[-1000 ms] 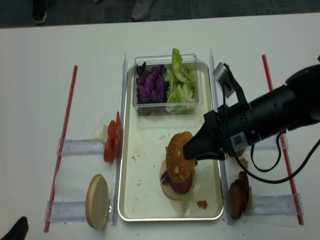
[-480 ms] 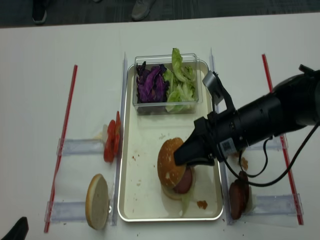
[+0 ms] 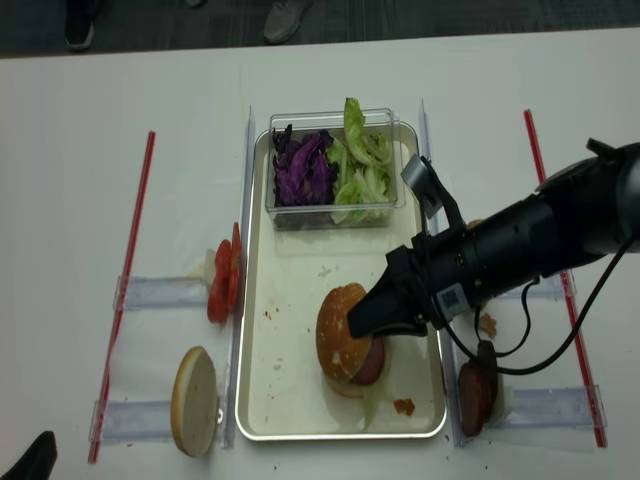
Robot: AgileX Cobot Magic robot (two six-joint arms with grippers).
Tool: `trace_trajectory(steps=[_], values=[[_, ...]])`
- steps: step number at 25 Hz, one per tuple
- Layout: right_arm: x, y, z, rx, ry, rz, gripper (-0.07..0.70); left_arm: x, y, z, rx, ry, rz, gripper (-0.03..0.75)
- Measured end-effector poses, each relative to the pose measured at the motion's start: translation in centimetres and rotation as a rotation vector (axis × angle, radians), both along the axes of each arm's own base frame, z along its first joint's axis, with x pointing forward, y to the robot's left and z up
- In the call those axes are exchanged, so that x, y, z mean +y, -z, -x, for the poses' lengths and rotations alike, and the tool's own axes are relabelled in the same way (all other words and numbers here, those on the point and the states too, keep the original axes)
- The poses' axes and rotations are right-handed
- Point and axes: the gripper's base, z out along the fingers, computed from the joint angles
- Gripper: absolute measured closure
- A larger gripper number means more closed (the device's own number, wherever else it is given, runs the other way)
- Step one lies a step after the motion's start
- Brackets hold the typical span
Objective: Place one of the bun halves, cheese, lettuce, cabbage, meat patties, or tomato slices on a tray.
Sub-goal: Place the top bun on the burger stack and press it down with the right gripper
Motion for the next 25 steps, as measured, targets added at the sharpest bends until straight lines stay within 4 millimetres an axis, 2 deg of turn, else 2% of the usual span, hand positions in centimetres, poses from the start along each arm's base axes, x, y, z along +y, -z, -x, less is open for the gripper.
trace_trajectory(steps=[15,25], values=[[-0.2,0.7,-0.3,-0.028,0.013,0.057,0.47,0.0,0.0,0.0,0.0,0.0,0.0,0.306],[-0.1,2.1,-0.5,0.012,0.012,0.073,0.47,0.0,0.0,0.0,0.0,0.0,0.0,0.306]])
